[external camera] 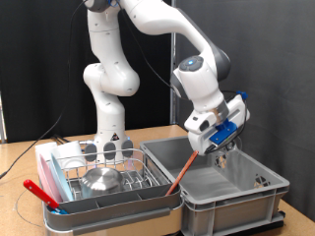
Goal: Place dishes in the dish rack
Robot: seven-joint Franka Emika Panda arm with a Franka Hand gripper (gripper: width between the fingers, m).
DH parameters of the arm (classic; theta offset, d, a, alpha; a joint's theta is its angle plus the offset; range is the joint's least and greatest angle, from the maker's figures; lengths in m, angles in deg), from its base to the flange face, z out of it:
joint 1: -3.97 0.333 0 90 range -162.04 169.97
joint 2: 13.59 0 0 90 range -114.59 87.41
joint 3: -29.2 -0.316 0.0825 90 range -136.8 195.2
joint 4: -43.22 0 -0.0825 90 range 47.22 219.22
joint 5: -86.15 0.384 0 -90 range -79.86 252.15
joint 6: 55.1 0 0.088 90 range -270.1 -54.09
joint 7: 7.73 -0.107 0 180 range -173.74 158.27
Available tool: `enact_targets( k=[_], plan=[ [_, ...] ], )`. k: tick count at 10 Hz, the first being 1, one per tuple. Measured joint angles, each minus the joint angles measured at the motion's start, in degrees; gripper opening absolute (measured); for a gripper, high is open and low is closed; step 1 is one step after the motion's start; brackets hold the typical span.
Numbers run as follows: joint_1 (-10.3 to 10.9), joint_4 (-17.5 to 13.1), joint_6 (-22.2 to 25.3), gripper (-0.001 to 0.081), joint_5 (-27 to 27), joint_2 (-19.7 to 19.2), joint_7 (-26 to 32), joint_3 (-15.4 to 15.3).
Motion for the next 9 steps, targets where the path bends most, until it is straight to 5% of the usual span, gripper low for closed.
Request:
enact_targets(
  k=[2,3,6,9],
  plan=[
    [-14.3,-0.56,4.54,0.0108,-2.2,2.82,-1.42,-13.15],
    [-18.69,-0.82,7.21,0.0108,-5.65,2.87,-4.19,-16.74],
    [-16.48,-0.63,6.87,0.0108,-4.77,2.59,1.79,-15.2],
    [-12.93,-2.15,12.3,0.0108,-5.74,-0.47,15.11,-12.79]
  ],
)
